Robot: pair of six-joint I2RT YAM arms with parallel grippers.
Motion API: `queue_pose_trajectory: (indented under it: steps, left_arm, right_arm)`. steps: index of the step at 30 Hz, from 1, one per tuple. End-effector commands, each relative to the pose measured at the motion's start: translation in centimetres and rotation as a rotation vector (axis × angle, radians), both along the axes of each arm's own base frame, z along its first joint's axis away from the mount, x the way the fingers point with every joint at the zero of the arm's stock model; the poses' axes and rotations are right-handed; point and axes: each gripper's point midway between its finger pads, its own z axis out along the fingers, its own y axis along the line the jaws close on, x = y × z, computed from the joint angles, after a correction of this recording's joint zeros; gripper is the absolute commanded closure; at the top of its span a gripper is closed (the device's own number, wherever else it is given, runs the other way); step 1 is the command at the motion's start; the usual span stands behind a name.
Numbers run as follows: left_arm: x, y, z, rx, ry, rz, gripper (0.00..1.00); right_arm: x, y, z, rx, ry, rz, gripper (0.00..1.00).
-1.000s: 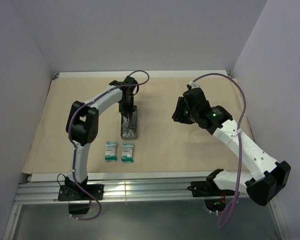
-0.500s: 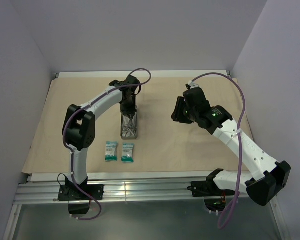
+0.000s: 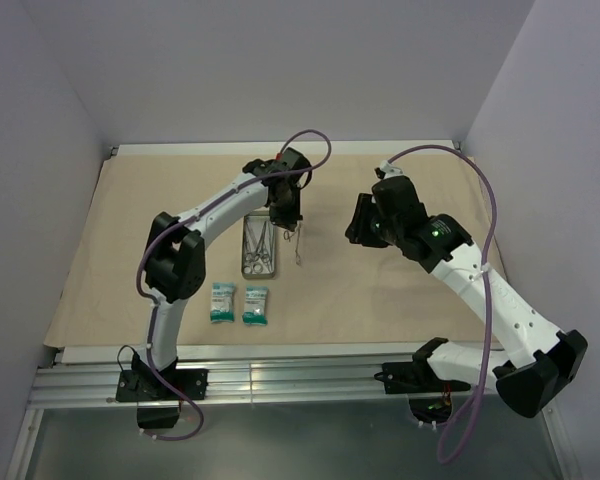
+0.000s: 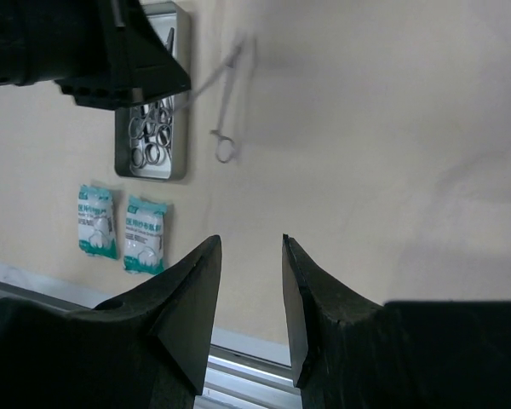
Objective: Open and lay out the surgical kit
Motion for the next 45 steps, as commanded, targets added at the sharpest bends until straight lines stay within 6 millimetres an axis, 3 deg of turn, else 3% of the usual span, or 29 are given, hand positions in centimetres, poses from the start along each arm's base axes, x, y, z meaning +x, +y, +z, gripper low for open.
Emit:
queue_pose_trajectory:
  steps: [1,5,7,11,15,18,30,45]
  left_arm:
    - [1.7,-2.0,-0.6,-0.021,-0.033,0.003,1.00]
    - [3.5,-3.1,-1.7,-0.016,-0.055,-0.009,1.00]
    - [4.0,-3.6,-2.9,-0.012,-0.047,-0.013,1.00]
    - [4.7,-4.2,-3.5,-0.023,-0.046,-0.004,1.00]
    - [4.7,-4.6,-4.2,-0.037,-0.053,-0.048,0.94]
    - [4.7,-4.6,-4.4,-0.037,-0.079,-0.107,0.78]
    - [2.9,-3.6,-7.0,0.011,-0.020,-0.225,0.71]
    - [3.2,-4.3,-4.3,-0.035,-0.076,-0.273,0.64]
  right_arm:
    - [-0.3,-1.4,1.9,-0.006,-0.062,-0.021,0.58]
    - [-0.8,-2.6,1.9,-0.026,-0.064,-0.045,0.58]
    - [-1.2,-3.1,2.0,-0.035,-0.065,-0.050,0.58]
    - [-1.4,-4.1,1.7,-0.068,-0.065,-0.070,0.57]
    - [-1.4,-4.2,1.7,-0.067,-0.060,-0.076,0.57]
    - [-1.3,-4.2,1.7,-0.067,-0.053,-0.082,0.57]
    - [-1.5,-4.3,1.4,-0.052,-0.042,-0.111,0.57]
    - [-1.1,-4.0,0.8,-0.034,-0.023,-0.134,0.57]
